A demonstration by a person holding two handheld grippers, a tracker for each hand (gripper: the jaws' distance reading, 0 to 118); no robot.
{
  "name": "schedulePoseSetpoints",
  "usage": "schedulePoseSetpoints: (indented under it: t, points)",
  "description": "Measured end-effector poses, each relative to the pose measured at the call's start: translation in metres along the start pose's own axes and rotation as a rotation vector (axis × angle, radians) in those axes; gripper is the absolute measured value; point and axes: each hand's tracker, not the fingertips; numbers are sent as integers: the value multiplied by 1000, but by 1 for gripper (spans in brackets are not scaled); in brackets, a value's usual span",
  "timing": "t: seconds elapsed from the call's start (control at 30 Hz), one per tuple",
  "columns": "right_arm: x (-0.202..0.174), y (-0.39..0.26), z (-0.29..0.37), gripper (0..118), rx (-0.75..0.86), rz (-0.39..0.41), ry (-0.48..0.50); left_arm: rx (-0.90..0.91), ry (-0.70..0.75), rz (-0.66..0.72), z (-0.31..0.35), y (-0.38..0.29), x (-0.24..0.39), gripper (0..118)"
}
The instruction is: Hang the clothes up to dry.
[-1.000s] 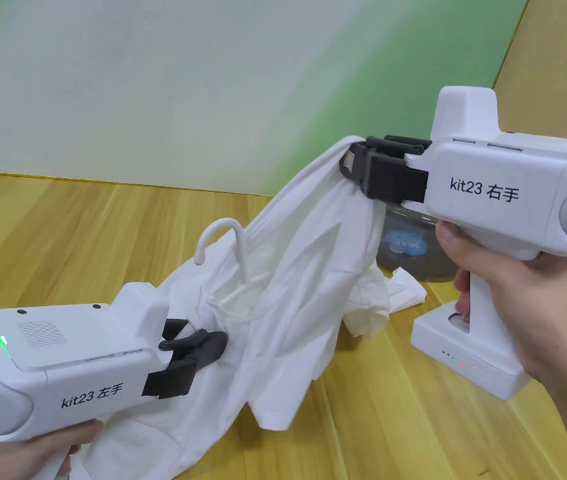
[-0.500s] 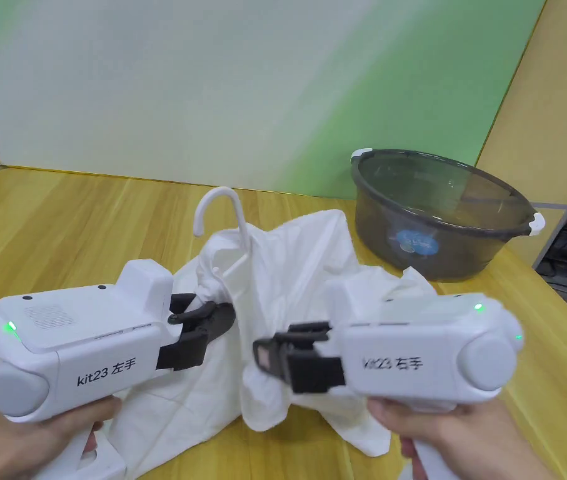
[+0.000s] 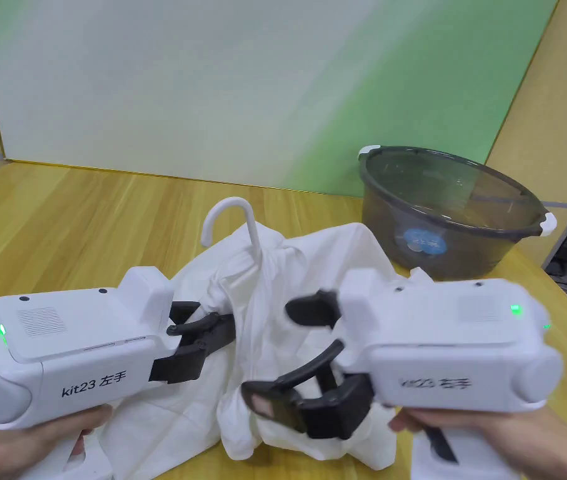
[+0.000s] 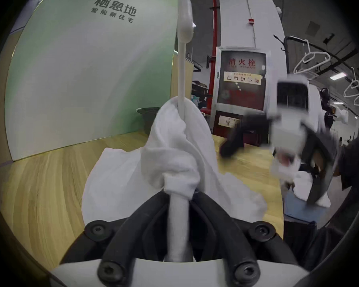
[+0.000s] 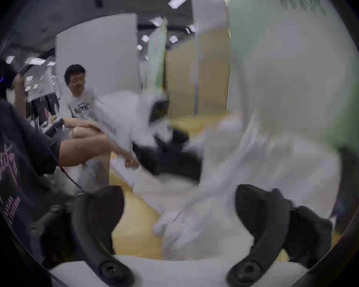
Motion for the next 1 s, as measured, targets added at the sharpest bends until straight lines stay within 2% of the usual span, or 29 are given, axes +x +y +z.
schedulePoseSetpoints:
  t: [0.03,0.1,0.17,0.23,0.3,0.33,0.37,0.43,0.5,0.53,0.6,0.63,0.67,0.73,0.77,0.8,0.83,0.93,0.97,1.0]
  points:
    - [6,11,8,118,38,19,-13,4,-16,-22,0,-1,-2,2]
    - [28,38,19,118,24,13,-19,-6,-47,-54,-1,-1,-7,2]
    - [58,58,16,118,-22,74,6,-17,-81,-88,-3,0,-14,2]
    - [88,64,-2,118,-110,181,138,-17,-130,-151,-7,3,-22,2]
    - [108,57,-31,116,-329,159,251,-34,-185,-168,-10,6,-29,2]
    - [111,52,-43,102,-411,154,265,-39,-199,-185,-11,6,-30,2]
    - [116,43,-52,85,-469,141,325,-49,-225,-210,-12,8,-30,2]
    - [108,36,-65,51,-548,230,314,-114,-285,-264,-17,10,-31,2]
    - [105,30,-73,42,-574,279,331,-115,-292,-280,-20,16,-24,2]
    - [105,30,-77,20,-583,233,334,-98,-292,-262,-20,16,-27,2]
    - [106,31,-82,19,-575,154,345,-101,-323,-269,-22,16,-27,2]
    - [110,32,-80,19,-606,84,376,-106,-338,-268,-24,17,-28,2]
    - [111,32,-82,19,-626,32,367,-115,-350,-271,-25,18,-27,2]
    - [113,31,-85,19,-665,-39,406,-120,-353,-272,-25,19,-29,2]
    - [114,27,-83,19,-610,39,371,-127,-352,-281,-25,20,-29,2]
    - [109,29,-81,18,-563,174,325,-137,-358,-288,-25,22,-30,2]
    - [108,29,-82,18,-538,206,311,-140,-351,-293,-25,24,-31,2]
    - [104,22,-80,18,-563,104,301,-142,-343,-308,-21,24,-31,2]
    - [103,22,-82,18,-570,95,299,-157,-368,-304,-21,26,-31,2]
    - [98,22,-80,17,-554,134,281,-160,-367,-305,-20,22,-31,3]
